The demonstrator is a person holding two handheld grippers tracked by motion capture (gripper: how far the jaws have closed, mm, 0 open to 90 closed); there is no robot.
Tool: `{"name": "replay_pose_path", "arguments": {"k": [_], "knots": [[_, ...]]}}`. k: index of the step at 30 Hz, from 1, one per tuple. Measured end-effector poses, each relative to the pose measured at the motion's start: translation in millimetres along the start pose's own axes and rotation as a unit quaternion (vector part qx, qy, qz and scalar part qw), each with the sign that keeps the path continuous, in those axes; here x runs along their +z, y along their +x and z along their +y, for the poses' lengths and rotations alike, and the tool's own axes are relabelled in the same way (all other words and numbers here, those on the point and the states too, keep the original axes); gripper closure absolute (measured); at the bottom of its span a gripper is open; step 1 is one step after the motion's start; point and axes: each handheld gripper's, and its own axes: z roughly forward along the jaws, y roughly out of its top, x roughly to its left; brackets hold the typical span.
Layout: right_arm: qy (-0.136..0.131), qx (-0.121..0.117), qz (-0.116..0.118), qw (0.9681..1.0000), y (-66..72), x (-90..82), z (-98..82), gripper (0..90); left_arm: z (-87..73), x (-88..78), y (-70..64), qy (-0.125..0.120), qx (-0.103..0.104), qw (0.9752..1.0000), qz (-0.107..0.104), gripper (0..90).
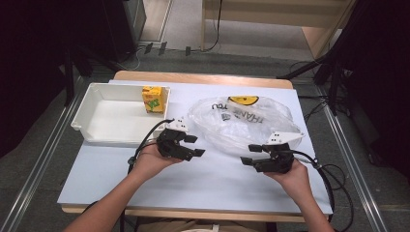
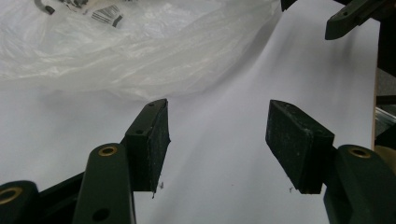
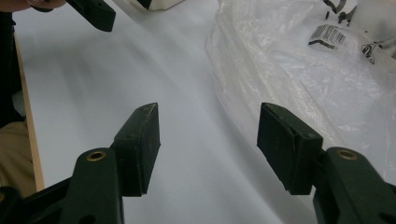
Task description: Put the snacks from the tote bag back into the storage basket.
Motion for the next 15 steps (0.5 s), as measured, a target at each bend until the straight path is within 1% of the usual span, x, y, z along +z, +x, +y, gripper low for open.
{"name": "replay_pose_path", "arguments": {"k": [4,7,8,10,12,15], "knots": [[0.004,-0.016,0.002,0.9999,5.9,2.4,-2.1,39.7,-2.6,6.3,-1.4,0.008,0.000,1.0000,-0.005,40.2],[0.005,-0.017,0.005,0.9998,6.6,3.2,-2.3,39.5,-3.9,8.8,-1.1,0.002,-0.001,1.0000,-0.007,40.3],[0.004,-0.013,0.006,0.9999,6.3,3.5,-2.4,39.4,-4.3,9.5,-0.7,0.003,0.002,1.0000,-0.008,40.3],[0.006,-0.013,0.007,0.9999,5.6,4.3,-2.5,39.3,-5.4,11.6,0.3,0.003,0.004,1.0000,-0.004,40.5],[0.011,-0.016,0.006,0.9998,5.6,5.8,-3.1,39.3,-7.2,14.9,2.4,-0.002,-0.002,0.9999,-0.010,40.6],[0.014,-0.020,0.003,0.9997,4.8,7.5,-3.7,39.1,-9.1,18.3,5.4,0.008,0.000,0.9999,-0.008,40.6]]}}
